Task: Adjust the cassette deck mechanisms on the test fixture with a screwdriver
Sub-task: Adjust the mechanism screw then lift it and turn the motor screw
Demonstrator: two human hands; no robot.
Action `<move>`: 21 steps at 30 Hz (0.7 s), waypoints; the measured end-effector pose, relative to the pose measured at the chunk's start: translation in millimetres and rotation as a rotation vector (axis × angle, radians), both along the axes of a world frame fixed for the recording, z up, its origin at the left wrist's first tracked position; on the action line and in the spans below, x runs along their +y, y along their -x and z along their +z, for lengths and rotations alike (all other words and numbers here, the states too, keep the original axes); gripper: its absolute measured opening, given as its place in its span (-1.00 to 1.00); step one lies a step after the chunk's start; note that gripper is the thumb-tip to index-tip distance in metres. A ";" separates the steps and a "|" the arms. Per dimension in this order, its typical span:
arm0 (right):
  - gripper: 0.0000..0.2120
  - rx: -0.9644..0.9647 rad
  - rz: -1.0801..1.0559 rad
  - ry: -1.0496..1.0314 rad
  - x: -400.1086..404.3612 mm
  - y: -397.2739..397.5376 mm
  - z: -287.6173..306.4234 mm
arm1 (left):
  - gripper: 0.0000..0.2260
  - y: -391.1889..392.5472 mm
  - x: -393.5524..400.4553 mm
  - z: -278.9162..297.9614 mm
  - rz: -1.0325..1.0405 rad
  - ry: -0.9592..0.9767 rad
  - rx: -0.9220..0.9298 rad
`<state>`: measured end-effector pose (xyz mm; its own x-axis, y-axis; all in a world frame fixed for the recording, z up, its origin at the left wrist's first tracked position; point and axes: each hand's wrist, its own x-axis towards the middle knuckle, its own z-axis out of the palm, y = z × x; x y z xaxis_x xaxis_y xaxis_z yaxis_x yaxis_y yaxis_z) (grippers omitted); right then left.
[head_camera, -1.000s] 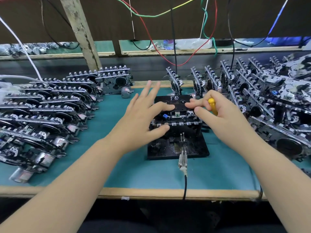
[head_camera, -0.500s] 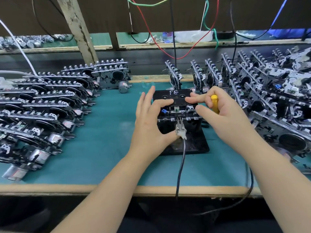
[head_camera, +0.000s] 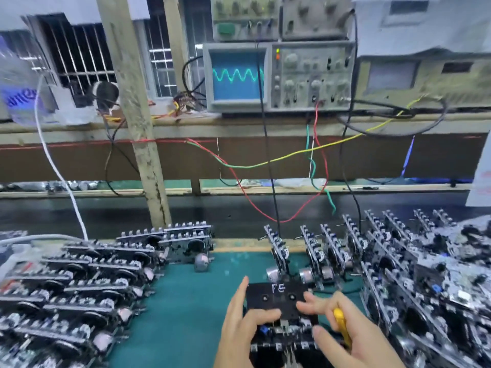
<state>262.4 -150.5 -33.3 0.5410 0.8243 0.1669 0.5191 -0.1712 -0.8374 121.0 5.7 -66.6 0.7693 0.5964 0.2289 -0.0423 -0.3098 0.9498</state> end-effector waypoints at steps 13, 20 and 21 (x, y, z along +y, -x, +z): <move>-0.69 0.162 -0.318 -0.123 -15.2 14.6 -0.9 | -0.41 -9.3 -2.6 -14.3 0.037 -0.338 -0.071; -0.79 -0.244 -0.174 0.171 -32.3 9.3 32.7 | -0.44 -8.9 -10.6 -2.9 0.092 -0.304 -0.029; -0.78 -0.330 -0.217 0.108 -31.9 10.7 40.2 | -0.42 -7.2 -12.1 -0.5 0.091 -0.292 -0.011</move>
<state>251.7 -182.4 6.9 0.6359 0.7195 0.2792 0.6993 -0.3842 -0.6029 128.2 -6.4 -67.2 0.7125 0.5704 0.4086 -0.0116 -0.5726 0.8197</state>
